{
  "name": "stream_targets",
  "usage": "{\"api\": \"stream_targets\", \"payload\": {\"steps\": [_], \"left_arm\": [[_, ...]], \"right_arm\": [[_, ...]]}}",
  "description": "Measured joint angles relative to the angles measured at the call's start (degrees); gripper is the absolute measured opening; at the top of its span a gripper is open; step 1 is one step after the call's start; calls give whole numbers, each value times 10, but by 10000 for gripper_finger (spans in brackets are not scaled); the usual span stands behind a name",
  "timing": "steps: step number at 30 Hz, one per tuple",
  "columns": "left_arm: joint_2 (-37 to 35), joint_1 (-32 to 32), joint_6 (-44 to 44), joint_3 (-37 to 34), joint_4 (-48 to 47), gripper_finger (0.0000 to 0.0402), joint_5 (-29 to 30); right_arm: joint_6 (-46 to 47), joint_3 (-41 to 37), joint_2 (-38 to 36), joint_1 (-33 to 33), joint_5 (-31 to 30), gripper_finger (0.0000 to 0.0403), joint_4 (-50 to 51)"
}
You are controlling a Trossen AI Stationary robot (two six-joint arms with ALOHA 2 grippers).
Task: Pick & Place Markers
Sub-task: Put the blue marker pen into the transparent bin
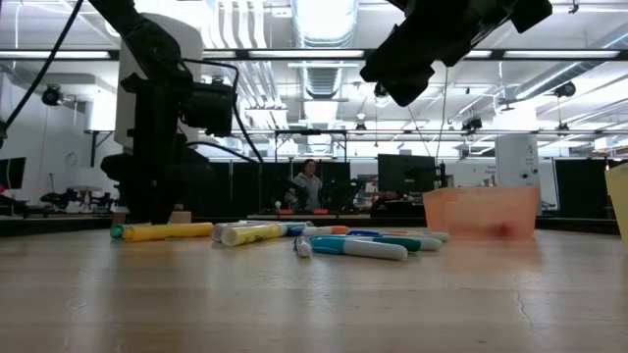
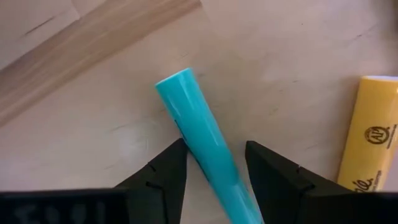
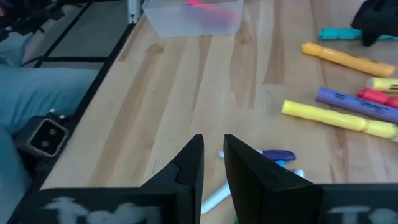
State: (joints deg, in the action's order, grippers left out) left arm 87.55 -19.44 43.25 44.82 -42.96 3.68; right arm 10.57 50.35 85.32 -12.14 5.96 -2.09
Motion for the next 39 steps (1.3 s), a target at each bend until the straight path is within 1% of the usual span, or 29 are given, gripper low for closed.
{"api": "stream_targets", "payload": {"steps": [2,4,9,10,13,17,20,24,26,28,30,31,35,39], "left_arm": [[0,0,-2,0,1,150,-2],[0,-2,-3,1,1,130,-7],[0,-10,-35,3,-5,51,-18],[0,-12,-37,3,-6,46,-20],[-5,-15,-37,3,-23,46,-22],[-23,-15,-53,16,-96,46,-31],[-52,-15,-55,34,-176,46,-32],[-113,-13,-33,69,-265,46,-37],[-152,-7,-6,84,-303,46,-55],[-196,7,33,95,-320,46,-84],[-242,31,83,100,-332,46,-117],[-265,48,117,101,-336,46,-122],[-343,143,264,100,-335,46,-115],[-372,251,377,100,-317,48,-61]], "right_arm": [[0,0,0,0,-2,57,0],[0,0,0,0,-2,57,0],[0,0,0,0,-2,57,0],[0,0,0,0,-2,57,0],[0,0,0,0,-2,57,0],[0,0,0,0,-2,57,0],[-2,0,0,0,-2,57,0],[-7,-5,0,0,-2,57,0],[-11,-7,0,0,-3,57,0],[-11,-9,0,0,-17,57,1],[-12,-10,0,0,-26,57,1],[-12,-10,0,0,-30,57,1],[-16,-11,0,0,-30,57,1],[-18,-12,0,0,-31,57,1]]}}
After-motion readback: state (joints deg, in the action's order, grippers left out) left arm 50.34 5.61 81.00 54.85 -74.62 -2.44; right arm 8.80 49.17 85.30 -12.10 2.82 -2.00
